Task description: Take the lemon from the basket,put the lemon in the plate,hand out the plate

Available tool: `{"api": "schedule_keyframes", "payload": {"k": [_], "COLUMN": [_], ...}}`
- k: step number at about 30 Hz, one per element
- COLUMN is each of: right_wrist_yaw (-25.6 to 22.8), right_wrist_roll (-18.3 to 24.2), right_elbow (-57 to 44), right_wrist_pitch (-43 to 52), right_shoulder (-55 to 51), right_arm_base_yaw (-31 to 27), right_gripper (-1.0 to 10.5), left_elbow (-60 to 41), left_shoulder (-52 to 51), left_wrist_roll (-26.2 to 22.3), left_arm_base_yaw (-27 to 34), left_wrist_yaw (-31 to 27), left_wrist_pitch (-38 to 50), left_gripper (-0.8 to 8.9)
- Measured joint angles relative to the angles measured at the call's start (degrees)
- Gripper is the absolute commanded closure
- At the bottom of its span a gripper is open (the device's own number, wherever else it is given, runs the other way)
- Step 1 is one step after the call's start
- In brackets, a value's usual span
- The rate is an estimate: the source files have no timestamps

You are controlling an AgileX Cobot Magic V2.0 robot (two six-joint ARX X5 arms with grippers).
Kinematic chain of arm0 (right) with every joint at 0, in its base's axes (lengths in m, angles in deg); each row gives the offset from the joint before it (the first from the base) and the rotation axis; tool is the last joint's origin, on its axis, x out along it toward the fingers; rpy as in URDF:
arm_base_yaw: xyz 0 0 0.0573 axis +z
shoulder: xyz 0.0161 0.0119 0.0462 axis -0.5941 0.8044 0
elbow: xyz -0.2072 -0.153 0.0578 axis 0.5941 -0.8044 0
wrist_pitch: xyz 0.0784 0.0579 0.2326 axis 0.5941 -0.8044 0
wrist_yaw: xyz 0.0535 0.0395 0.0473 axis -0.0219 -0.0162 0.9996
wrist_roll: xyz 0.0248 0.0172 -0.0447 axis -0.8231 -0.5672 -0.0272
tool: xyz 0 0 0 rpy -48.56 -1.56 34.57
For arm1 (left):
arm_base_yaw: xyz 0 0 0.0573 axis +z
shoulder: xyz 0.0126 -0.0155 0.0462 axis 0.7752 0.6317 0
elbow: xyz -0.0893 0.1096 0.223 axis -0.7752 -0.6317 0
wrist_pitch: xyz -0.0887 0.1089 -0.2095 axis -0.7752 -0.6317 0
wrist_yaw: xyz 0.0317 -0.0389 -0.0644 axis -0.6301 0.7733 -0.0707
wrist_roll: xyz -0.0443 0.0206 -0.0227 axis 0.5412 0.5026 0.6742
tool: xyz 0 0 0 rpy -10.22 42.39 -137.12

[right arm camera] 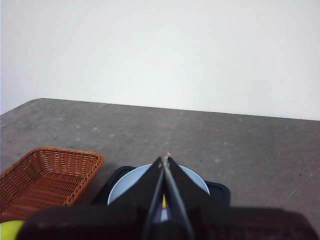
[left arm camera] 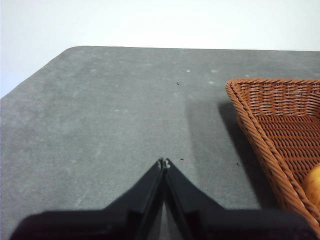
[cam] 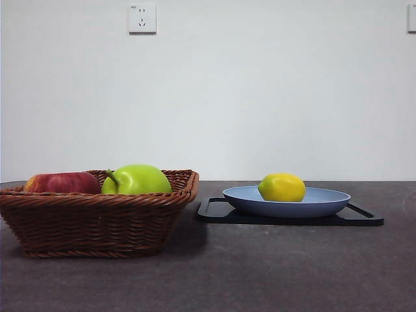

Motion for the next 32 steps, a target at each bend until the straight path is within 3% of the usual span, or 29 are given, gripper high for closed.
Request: {"api": "schedule_keyframes", "payload": {"k": [17,21,24,26,32], "right_wrist_yaw": [0.0,0.0,0.7,3.2,17.6], "right_wrist_roll": [0.7,3.7,5.7,5.9,5.7], "right_elbow": [0.0,-0.1,-2.3,-4.7,-16.1], "right_wrist_pitch": [-0.1,-0.3,0.0,0.2,2.0], "right_shoulder": [0.0,-0.7,-3.5,-5.5,-8.7], "right_arm_base_yaw": [0.0,-0.5,-4.1,-8.2,-23.1], "right_gripper": [9.4,9.4,9.4,9.4,9.4], "left_elbow": [0.0,0.0,0.0,0.0,0.0], "left_shoulder": [0.0,0.0,0.0,0.0,0.0], "left_wrist_roll": [0.0,0.0,0.0,0.0,0.0], "left_arm_base_yaw": [0.0,0.0,0.0,0.0,0.0], "left_wrist_yaw": [0.0,0.0,0.0,0.0,0.0], "left_wrist_pitch": [0.0,0.0,0.0,0.0,0.0], "left_gripper": [8.05,8.05,8.05,8.05,8.05]}}
